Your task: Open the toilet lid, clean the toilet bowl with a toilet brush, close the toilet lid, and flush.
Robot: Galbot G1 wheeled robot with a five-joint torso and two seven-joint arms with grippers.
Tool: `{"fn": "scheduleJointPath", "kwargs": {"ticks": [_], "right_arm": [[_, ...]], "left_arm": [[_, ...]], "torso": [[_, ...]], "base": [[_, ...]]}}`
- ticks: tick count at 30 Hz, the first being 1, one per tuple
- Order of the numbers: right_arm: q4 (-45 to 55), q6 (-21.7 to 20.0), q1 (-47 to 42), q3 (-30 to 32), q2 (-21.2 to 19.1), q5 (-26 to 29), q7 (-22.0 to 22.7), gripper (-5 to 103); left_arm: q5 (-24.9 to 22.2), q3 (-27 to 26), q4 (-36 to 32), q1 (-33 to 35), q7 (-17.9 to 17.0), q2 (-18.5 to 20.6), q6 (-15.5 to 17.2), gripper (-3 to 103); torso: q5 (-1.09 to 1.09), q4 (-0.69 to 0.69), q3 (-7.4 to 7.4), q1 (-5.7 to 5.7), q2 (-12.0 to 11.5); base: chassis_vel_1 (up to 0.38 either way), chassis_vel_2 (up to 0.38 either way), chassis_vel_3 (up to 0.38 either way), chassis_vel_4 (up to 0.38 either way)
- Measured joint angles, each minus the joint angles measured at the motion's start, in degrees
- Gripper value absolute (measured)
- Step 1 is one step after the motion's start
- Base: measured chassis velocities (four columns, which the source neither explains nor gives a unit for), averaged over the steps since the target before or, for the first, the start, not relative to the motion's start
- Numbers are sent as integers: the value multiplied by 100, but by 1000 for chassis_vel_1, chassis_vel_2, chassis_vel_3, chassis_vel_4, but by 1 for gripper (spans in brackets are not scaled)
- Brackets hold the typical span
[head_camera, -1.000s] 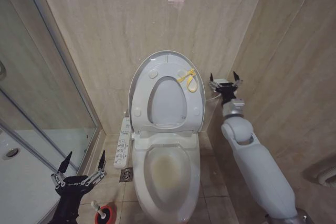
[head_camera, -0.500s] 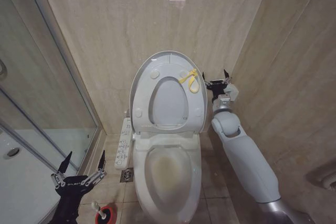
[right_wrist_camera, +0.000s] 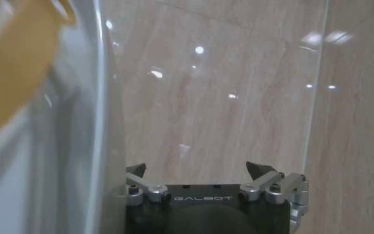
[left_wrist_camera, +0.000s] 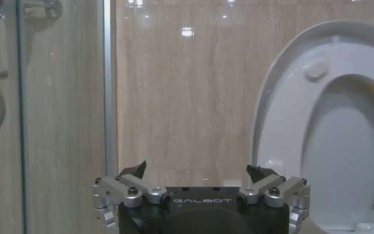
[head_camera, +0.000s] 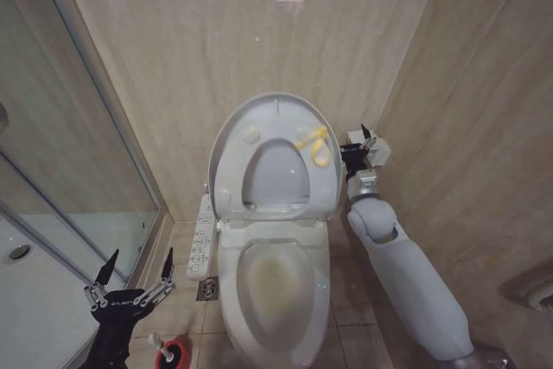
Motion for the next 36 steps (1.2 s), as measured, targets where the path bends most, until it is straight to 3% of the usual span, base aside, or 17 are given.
{"fn": "scheduleJointPath", "kwargs": {"ticks": [3, 10, 17, 20, 27, 36], "right_arm": [[627, -56, -759, 297, -117, 213, -38, 100], [1463, -184, -1634, 725, -159, 567, 89, 100], [2983, -856, -2944, 1174, -79, 1692, 400, 100], [3269, -980, -3250, 1231, -2, 1847, 453, 100], [3761, -990, -4167, 1396, 314, 1673, 326, 100], [3819, -200, -5279, 1587, 1050, 406, -192, 100]], "left_arm": [[0, 0, 0, 0, 1, 1, 0, 100], [0, 1, 0, 0, 1, 1, 0, 100], [0, 1, 0, 0, 1, 1, 0, 100], [0, 1, 0, 0, 1, 1, 0, 100], [0, 1, 0, 0, 1, 0, 0, 100], [0, 1, 0, 0, 1, 1, 0, 100]], "torso": [[1, -10, 0, 0, 0], [2, -5, -1, -1, 0], [1, -8, -1, -1, 0], [1, -9, -1, -1, 1], [0, -7, -1, -1, 0], [0, -8, 0, -1, 0]], "base": [[0, 0, 0, 0], [0, 0, 0, 0], [0, 0, 0, 0], [0, 0, 0, 0], [0, 0, 0, 0], [0, 0, 0, 0]]}}
